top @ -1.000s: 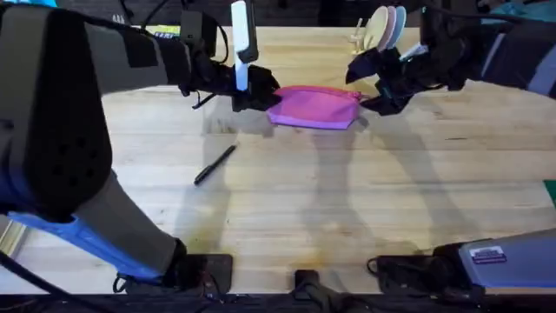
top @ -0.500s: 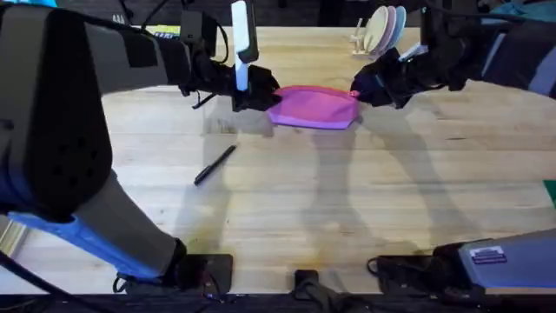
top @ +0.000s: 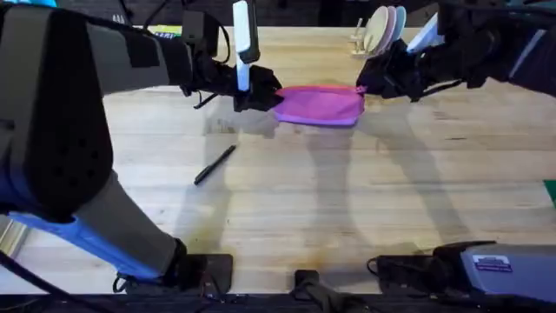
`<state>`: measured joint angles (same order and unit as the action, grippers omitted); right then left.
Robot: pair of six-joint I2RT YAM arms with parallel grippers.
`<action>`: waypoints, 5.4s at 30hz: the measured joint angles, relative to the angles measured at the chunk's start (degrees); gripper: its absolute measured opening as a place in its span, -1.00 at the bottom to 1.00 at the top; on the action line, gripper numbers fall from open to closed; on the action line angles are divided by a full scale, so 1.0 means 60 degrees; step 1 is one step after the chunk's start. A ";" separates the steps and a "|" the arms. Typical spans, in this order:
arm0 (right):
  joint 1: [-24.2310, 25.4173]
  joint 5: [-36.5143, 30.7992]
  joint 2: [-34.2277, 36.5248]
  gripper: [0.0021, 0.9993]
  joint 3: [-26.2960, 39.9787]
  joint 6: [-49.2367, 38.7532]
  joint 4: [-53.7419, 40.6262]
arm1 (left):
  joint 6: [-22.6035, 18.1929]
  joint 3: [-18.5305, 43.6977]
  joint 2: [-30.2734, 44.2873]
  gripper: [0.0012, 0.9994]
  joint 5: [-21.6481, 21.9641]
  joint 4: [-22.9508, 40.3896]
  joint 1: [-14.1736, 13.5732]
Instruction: Unzip the bag, pick up the pens from the table one at a time and place them inside, then zip the bag closed.
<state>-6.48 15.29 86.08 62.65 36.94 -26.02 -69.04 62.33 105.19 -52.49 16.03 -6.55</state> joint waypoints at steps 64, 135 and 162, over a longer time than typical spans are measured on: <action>-0.4521 -0.2331 0.0029 -0.94 0.1246 -0.5077 0.1403 | 0.0000 0.0000 -0.0004 -0.92 0.1220 0.0007 0.0333; -0.1632 -0.2823 -0.4318 1.00 0.1355 -0.3677 -0.5191 | -0.0004 0.0033 0.0000 -0.92 0.0255 -0.0106 0.0015; -0.1752 -0.2601 -0.1448 1.00 0.1333 -0.3391 -0.3764 | -0.0004 0.0033 -0.0003 -0.92 0.0252 -0.0106 0.0015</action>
<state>-16.99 -0.32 77.40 70.65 16.60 -48.61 -69.06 62.52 105.17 -50.98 15.40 -6.46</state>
